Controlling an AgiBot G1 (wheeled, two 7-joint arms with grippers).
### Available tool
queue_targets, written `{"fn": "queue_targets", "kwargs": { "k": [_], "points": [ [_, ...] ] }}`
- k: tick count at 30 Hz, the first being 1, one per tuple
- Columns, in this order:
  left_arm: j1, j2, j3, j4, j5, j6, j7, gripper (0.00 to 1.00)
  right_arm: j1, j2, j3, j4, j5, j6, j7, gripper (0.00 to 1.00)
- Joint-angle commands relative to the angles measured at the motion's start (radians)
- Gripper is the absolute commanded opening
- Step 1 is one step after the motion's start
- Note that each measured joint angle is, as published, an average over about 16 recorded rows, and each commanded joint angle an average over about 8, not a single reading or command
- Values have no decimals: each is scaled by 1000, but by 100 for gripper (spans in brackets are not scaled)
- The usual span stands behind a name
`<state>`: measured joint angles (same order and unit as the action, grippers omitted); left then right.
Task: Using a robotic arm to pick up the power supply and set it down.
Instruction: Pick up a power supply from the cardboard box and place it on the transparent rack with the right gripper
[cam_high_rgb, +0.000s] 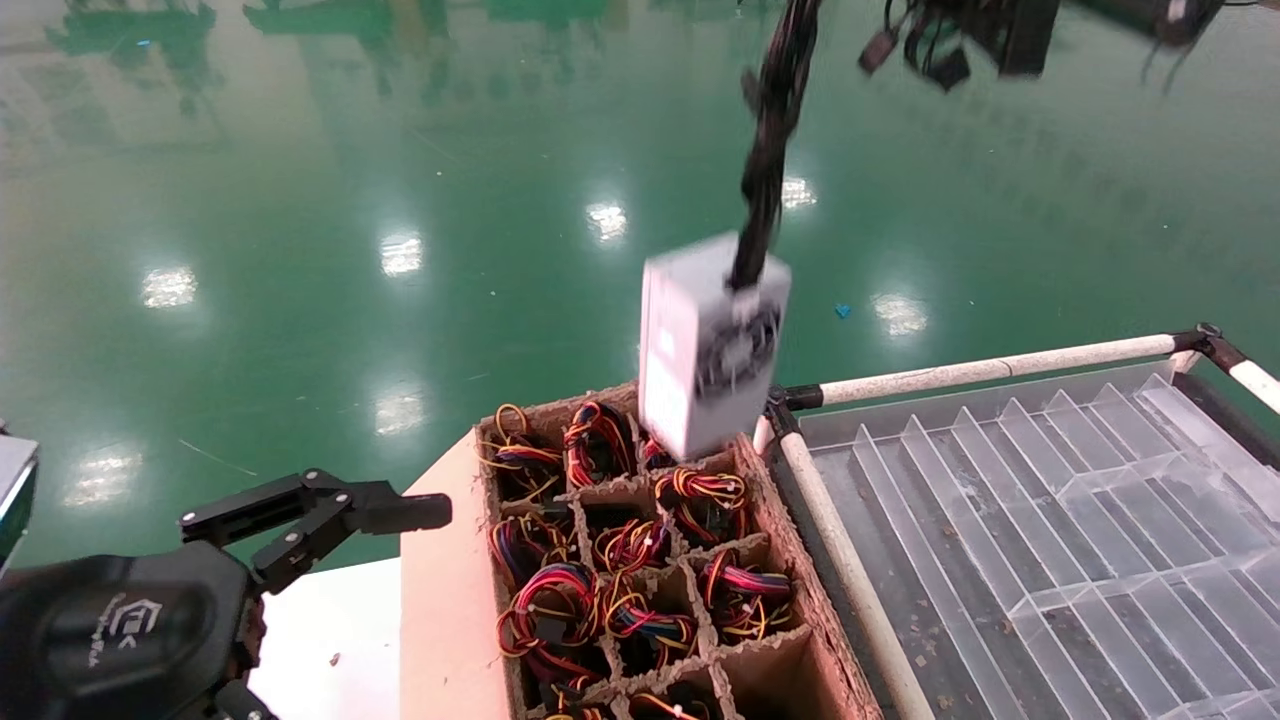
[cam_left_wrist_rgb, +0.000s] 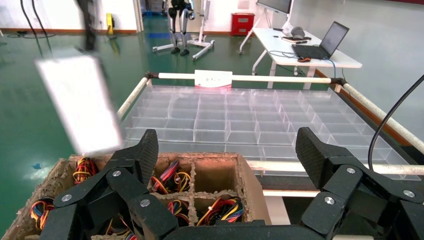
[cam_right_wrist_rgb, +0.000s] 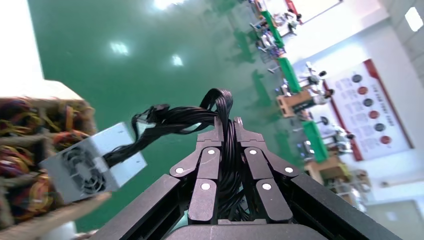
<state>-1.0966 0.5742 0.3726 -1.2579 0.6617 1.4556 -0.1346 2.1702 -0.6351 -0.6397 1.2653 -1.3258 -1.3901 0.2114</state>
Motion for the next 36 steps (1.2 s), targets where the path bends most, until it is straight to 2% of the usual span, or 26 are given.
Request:
{"fn": "queue_targets", "kwargs": {
  "k": [1,9,15,22,29,36],
  "points": [
    [0,0,0,0,0,0,0,100,26,-13,-3,-20,-26,1,-6,0],
    [0,0,0,0,0,0,0,100,131,-100,-60,-205,-162,-49,-156,0],
    [0,0,0,0,0,0,0,100,159,-141,-114,-297,-247,-89,-288,0],
    [0,0,0,0,0,0,0,100,125,-137,-170,-298,-334,-94,-427,0],
    [0,0,0,0,0,0,0,100,95,-121,-181,-287,-348,-82,-503,0],
    [0,0,0,0,0,0,0,100,65,-115,-187,-268,-366,-33,-643,0]
  ]
}}
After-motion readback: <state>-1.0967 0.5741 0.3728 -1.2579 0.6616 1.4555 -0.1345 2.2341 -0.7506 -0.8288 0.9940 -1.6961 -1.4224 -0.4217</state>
